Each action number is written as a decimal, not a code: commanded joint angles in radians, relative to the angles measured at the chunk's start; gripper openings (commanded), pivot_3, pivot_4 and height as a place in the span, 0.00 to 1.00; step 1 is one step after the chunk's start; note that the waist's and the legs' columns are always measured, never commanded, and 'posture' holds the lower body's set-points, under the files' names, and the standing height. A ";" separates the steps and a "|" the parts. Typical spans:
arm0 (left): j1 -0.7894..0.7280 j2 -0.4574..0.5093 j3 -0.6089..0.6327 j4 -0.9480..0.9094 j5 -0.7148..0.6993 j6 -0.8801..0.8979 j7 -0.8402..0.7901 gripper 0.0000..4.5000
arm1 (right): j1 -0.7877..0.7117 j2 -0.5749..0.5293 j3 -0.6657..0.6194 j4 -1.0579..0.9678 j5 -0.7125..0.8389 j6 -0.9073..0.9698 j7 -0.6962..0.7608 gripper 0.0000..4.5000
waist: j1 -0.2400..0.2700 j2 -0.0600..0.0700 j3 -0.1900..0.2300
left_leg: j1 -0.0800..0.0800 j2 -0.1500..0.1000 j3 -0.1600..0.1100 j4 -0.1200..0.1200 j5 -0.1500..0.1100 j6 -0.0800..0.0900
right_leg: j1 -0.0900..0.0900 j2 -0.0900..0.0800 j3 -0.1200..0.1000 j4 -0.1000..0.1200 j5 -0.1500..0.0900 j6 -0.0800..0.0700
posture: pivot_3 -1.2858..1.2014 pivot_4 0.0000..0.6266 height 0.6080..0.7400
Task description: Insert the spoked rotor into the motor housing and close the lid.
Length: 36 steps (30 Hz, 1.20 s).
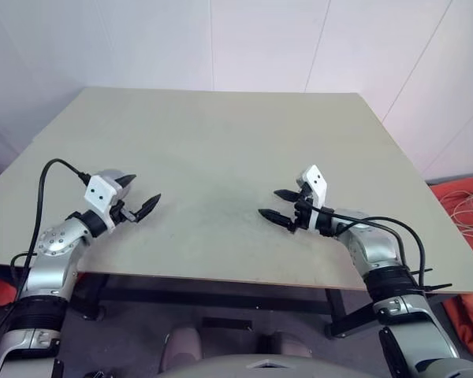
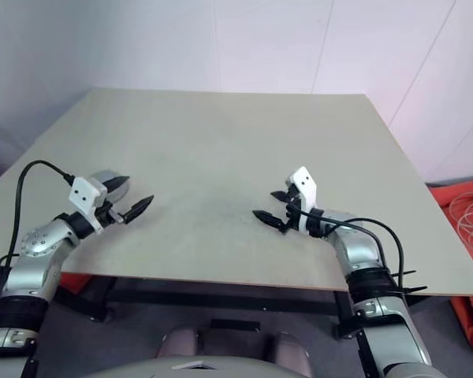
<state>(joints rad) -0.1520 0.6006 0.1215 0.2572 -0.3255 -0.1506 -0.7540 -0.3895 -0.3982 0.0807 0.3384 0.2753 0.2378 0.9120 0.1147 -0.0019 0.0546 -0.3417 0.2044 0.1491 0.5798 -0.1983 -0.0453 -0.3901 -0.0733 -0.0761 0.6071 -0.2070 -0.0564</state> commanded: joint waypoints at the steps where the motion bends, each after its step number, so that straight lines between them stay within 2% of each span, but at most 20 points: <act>1: 0.003 -0.001 0.032 -0.012 0.009 -0.036 -0.005 0.99 | -0.027 0.006 -0.029 -0.033 0.017 -0.018 -0.001 1.00 | -0.002 0.000 0.000 | 0.000 0.000 0.000 0.000 0.000 0.000 | 0.000 0.000 0.000 0.000 0.000 0.000 | 0.52 0.00 1.00; 12: -0.007 -0.049 0.037 0.019 0.063 -0.091 0.052 0.99 | -0.044 0.008 -0.067 -0.045 0.037 -0.001 -0.021 1.00 | -0.018 0.000 0.000 | 0.000 0.000 0.000 0.000 0.000 0.000 | 0.001 0.000 0.000 0.000 -0.002 0.004 | 0.52 0.00 1.00; 20: -0.052 -0.081 0.020 0.050 0.079 -0.075 0.046 0.99 | -0.021 0.012 -0.081 -0.045 0.030 -0.009 -0.024 1.00 | -0.017 0.000 0.000 | 0.000 0.000 0.000 0.000 0.000 0.000 | 0.001 0.000 0.000 0.000 0.000 -0.001 | 0.52 0.00 1.00; 36: -0.044 -0.102 0.047 0.033 0.023 0.020 0.025 0.99 | -0.092 0.018 -0.082 0.054 0.008 -0.033 -0.002 1.00 | -0.018 0.000 0.000 | -0.001 0.000 0.000 0.000 0.000 0.000 | 0.000 0.000 0.000 0.000 0.001 -0.002 | 0.52 0.00 1.00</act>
